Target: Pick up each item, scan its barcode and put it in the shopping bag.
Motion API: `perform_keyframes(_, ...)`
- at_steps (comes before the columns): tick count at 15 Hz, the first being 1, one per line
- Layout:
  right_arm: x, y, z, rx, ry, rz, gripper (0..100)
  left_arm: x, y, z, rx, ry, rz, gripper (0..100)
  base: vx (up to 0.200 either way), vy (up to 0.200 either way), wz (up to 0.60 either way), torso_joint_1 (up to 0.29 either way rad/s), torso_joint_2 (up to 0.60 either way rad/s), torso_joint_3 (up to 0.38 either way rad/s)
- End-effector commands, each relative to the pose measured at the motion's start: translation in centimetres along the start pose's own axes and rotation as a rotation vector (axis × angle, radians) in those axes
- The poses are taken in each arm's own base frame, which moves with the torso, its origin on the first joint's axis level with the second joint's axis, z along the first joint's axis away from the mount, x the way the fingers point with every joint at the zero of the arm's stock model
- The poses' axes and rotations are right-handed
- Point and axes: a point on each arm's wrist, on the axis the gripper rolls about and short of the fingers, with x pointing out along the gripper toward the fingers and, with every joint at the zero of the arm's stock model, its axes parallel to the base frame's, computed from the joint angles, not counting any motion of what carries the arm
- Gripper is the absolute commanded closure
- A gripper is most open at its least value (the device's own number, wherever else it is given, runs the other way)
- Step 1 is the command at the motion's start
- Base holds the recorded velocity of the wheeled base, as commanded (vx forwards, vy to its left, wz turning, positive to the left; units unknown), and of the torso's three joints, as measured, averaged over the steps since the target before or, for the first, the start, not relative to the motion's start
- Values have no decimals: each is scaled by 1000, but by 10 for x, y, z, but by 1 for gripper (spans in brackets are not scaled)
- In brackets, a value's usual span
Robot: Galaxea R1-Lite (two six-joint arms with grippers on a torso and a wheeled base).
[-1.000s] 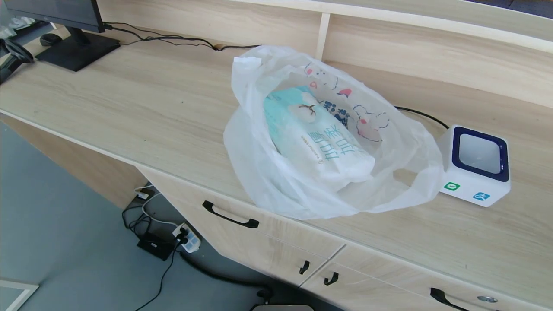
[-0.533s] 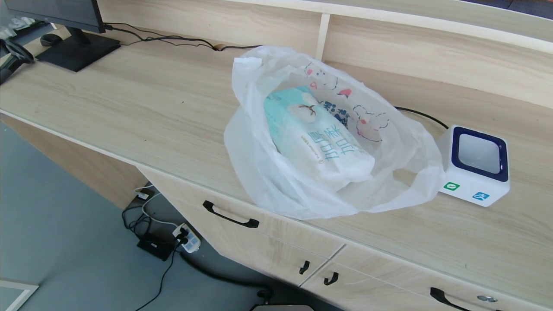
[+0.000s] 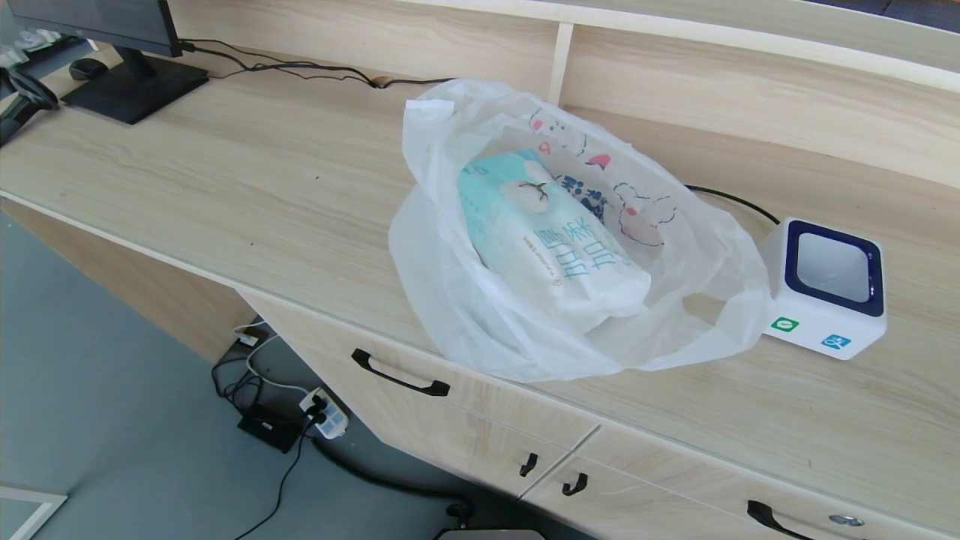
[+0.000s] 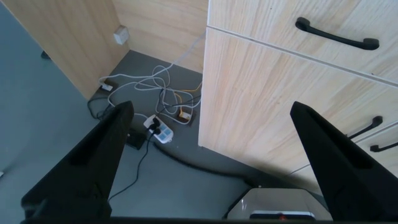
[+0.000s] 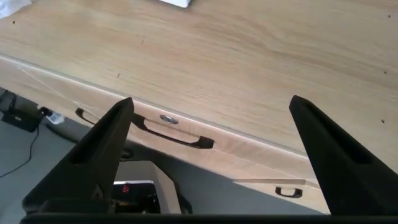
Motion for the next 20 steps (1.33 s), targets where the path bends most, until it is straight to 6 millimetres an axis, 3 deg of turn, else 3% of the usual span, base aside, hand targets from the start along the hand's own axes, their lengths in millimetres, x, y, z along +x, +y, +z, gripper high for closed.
perform_keyframes(1,-4,3,-33,26,-30,-55,0,0,0,0,-7,0,1,0,0,0,0,0,0,0)
perform_keyframes(2,-7,4,-54,0,-76,28,0,0,0,0,-8,0,-1,0,0,0,0,0,0,0)
perform_keyframes(3,-2,5,-60,-24,-75,64,0,0,0,0,-8,0,-1,0,0,0,0,0,0,0)
perform_keyframes(5,8,7,-60,-106,-260,88,0,0,0,0,-13,0,-1,0,0,0,0,0,0,0)
perform_keyframes(8,10,7,-65,-55,-164,118,0,0,0,0,-16,-2,1,0,0,0,0,0,0,0)
perform_keyframes(20,9,8,-66,2,-184,170,0,0,0,0,-16,0,1,0,0,0,0,0,0,0)
